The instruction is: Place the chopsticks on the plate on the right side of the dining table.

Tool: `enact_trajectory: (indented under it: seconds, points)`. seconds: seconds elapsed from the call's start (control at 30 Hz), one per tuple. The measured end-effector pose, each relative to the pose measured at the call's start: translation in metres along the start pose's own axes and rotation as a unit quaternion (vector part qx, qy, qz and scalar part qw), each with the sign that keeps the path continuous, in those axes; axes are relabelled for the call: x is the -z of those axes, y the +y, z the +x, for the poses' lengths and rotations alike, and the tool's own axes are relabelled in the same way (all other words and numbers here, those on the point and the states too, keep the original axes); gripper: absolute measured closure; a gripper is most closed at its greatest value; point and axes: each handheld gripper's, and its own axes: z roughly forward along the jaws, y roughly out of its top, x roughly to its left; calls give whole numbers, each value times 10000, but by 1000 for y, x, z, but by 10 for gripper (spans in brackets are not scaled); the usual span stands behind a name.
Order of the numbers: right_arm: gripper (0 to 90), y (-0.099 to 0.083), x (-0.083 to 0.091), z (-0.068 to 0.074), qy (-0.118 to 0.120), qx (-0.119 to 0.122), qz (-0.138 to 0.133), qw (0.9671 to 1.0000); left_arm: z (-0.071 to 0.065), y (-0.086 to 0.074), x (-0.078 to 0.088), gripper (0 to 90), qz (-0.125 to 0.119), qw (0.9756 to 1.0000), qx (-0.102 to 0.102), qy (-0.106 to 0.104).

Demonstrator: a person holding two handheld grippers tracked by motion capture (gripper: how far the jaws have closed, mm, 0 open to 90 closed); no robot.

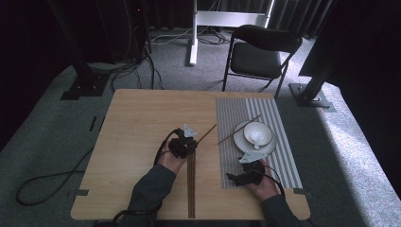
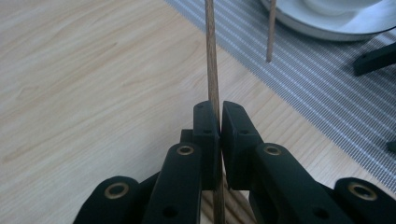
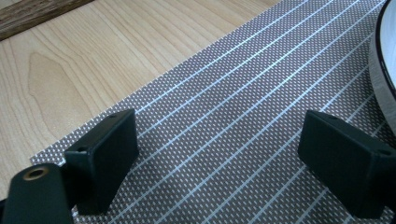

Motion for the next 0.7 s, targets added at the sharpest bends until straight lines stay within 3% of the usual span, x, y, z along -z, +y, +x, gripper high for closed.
enact_trajectory:
  seconds: [0.7]
  points:
    - [111,0,0,0,-3,7,-5,10000,-7,29,-6,847,-224,9995,-184,-91]
